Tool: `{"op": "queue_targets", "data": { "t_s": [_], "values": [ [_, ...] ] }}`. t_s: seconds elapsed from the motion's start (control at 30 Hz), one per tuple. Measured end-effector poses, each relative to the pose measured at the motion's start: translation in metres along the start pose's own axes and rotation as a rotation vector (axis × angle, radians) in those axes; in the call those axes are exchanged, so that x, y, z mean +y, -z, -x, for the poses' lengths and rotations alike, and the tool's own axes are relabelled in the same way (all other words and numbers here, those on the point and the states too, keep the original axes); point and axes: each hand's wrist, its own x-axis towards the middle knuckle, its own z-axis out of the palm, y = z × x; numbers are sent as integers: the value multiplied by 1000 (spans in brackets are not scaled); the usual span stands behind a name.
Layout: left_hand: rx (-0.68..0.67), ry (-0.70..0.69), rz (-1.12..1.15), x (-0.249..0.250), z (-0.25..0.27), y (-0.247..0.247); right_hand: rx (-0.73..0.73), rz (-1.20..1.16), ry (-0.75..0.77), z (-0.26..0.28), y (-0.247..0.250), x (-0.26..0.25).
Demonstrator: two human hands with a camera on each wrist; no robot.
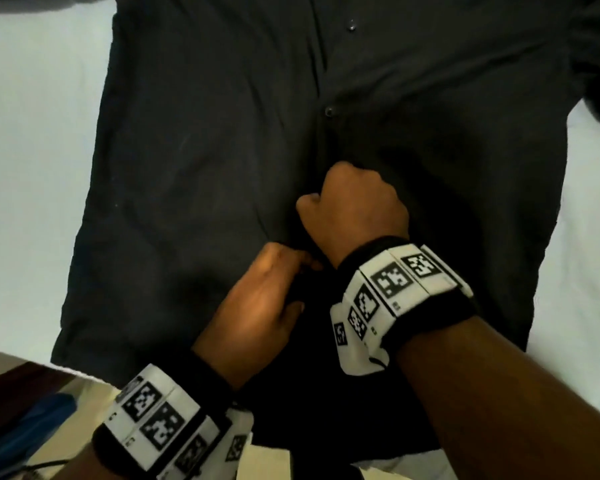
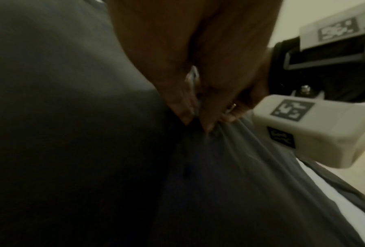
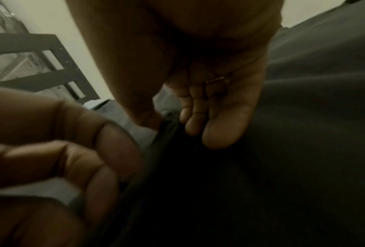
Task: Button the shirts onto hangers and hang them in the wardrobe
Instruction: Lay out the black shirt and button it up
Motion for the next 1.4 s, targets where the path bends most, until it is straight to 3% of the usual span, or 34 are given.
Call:
{"op": "queue_targets", "data": {
  "t_s": [0.07,0.13,0.2,0.3,0.37,0.5,0.7,0.87,1.03,1.23,1.4],
  "values": [
    [-120,-80,-17,2,6,-1,-10,-25,10,-1,3,4],
    [-117,-31,31,4,9,2,-16,-94,-7,-5,3,13],
    [82,48,87,4,4,9,-7,-181,-35,-11,0,26],
    [407,20,-16,6,-25,23,47,-295,-54,-13,-7,38],
    [462,-5,-119,9,-51,28,111,-377,-69,-13,-11,41],
    [329,12,-225,13,-90,28,134,-424,-74,-9,-13,40],
    [202,65,-370,17,-104,26,213,-444,-51,1,-17,33],
    [224,137,-18,6,-98,41,219,-577,-58,4,-25,23],
    [161,208,394,5,-90,48,248,-639,-20,7,-28,17],
    [140,190,553,-4,-90,47,260,-648,-38,6,-31,14],
    [121,168,545,-9,-92,48,279,-664,-56,6,-35,15]
  ]
}}
